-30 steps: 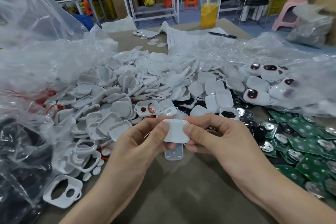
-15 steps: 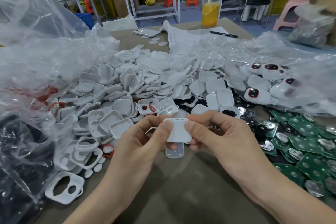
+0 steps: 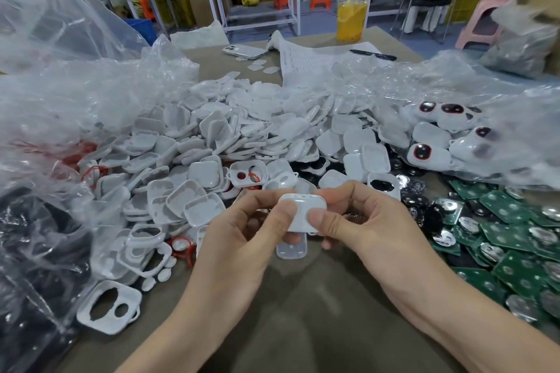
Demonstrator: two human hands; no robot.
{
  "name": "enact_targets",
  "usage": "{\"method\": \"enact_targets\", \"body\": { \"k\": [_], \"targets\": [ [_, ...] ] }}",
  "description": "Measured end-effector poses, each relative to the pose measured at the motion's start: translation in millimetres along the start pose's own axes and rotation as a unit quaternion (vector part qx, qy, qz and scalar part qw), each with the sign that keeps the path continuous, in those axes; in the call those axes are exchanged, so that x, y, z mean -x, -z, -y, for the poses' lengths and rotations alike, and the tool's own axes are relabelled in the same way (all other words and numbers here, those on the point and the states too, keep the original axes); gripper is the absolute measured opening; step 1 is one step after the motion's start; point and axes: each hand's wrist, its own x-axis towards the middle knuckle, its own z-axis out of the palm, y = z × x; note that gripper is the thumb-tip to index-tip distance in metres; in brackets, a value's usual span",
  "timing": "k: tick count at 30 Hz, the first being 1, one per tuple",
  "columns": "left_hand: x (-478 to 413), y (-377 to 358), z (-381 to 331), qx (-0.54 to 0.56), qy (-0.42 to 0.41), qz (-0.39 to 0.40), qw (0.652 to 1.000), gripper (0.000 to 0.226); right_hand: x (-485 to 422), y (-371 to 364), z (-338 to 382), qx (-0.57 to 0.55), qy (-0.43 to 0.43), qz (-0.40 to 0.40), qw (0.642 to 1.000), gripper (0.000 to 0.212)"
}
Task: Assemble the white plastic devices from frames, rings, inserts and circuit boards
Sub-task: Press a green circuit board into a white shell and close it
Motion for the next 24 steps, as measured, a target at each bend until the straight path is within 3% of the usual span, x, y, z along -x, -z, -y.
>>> {"method": "enact_targets", "body": {
  "k": [10, 19, 24],
  "targets": [
    [-0.6, 4.5, -6.5, -0.021, -0.031, 0.023, 0.999, 0.013, 2.7, -2.8, 6.1, 0.039, 0.051, -0.025, 0.998, 0.016],
    [-0.7, 5.6, -8.7, -0.005, 0.016, 0.034, 0.999, 0.025, 3.5, 1.0, 7.0, 0.032, 0.029, -0.006, 0.999, 0.011],
    [-1.5, 5.7, -9.4, -0.033, 0.01, 0.017, 0.999, 0.018, 2.6, 0.5, 5.7, 0.038, 0.015, -0.01, 0.999, 0.011]
  ]
}}
